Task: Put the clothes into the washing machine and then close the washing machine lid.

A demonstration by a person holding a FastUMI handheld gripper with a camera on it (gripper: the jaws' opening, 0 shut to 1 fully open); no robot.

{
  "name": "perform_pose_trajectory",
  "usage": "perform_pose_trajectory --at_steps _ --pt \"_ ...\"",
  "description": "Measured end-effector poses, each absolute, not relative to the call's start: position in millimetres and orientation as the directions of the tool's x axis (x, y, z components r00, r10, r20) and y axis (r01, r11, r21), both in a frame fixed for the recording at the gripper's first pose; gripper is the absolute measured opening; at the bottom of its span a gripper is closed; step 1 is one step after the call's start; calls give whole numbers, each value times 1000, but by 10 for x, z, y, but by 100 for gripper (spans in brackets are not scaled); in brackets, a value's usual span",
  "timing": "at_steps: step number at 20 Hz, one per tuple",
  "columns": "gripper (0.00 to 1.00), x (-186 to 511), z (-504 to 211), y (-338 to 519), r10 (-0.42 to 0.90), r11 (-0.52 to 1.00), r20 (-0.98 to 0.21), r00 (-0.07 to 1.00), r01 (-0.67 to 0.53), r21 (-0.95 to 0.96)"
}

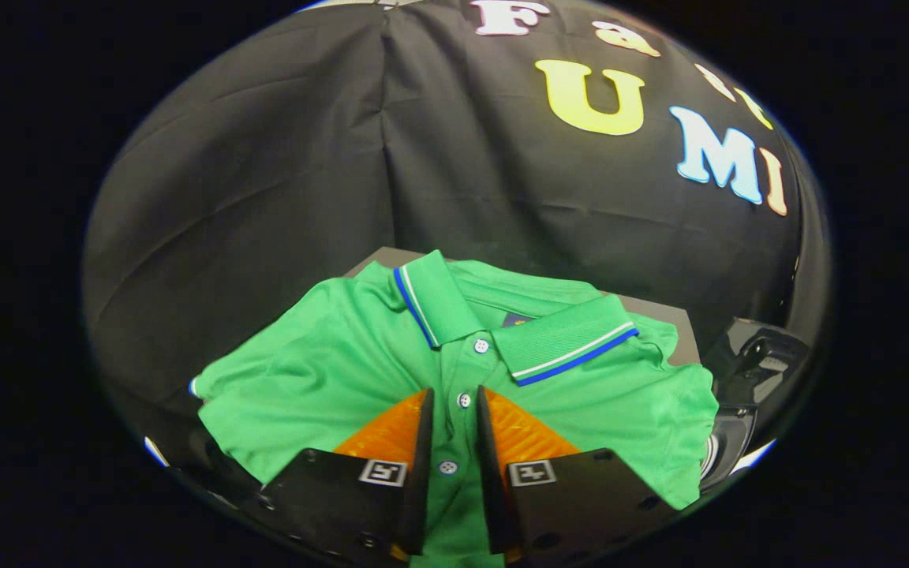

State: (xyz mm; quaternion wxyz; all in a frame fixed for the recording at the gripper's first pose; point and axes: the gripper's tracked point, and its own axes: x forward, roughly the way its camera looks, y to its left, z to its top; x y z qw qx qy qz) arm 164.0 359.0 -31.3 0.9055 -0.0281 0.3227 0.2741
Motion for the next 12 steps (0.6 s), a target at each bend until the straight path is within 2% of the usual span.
perform_pose_trajectory --at_steps 2,3,6,12 --pt "32 1638 -234 3565 487 839 -591 643 -534 110" --pt "3 1663 -270 3582 485 839 -598 638 -532 114" --pt "1 1628 -235 3627 507 823 -585 633 -558 109" --pt "0 1618 306 3480 546 829 -434 717 -537 157"
